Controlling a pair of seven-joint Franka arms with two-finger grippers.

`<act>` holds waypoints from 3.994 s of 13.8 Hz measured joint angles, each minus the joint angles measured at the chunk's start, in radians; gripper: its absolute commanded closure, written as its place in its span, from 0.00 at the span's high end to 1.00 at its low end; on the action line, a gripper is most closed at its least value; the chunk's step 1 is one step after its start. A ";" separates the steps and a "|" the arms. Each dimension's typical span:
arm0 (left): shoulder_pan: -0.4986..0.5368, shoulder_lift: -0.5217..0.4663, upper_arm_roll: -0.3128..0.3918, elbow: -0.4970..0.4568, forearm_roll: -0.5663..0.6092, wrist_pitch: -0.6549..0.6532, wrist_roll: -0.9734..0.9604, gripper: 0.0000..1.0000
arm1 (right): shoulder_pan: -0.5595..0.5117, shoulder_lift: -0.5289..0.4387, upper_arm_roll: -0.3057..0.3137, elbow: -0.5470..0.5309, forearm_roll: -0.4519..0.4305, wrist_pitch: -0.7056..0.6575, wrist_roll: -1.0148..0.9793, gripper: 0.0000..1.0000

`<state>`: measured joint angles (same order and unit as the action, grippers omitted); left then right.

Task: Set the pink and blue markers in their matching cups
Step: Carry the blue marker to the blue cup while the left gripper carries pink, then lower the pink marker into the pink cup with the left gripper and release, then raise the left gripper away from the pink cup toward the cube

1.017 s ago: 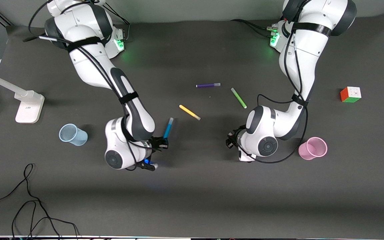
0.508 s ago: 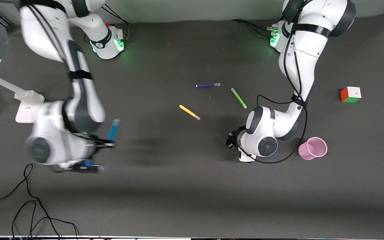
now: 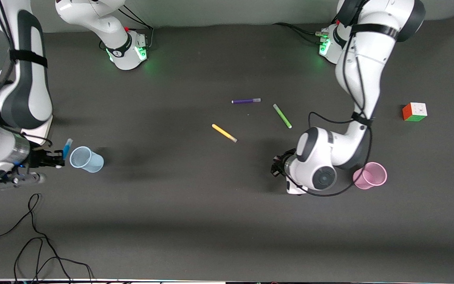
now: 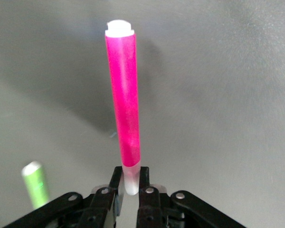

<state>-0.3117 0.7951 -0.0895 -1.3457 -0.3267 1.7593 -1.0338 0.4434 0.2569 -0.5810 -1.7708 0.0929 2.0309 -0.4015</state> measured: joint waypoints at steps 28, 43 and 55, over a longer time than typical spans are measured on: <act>0.650 0.146 0.017 0.210 -0.355 -0.656 0.716 0.00 | 0.065 -0.062 -0.041 -0.361 0.142 0.480 -0.171 1.00; 0.654 0.176 0.021 0.207 -0.312 -0.560 0.803 0.99 | -0.010 0.489 -0.029 0.018 0.138 0.326 -0.481 0.95; 0.517 -0.135 0.011 0.112 0.025 -0.522 0.797 0.99 | -0.189 0.529 0.102 0.090 0.142 0.295 -0.522 0.00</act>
<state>0.2048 0.6601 -0.0782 -1.2335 -0.3020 1.2378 -0.2364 0.2545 0.7856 -0.4793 -1.6804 0.2349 2.3258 -0.9238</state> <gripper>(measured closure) 0.009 0.828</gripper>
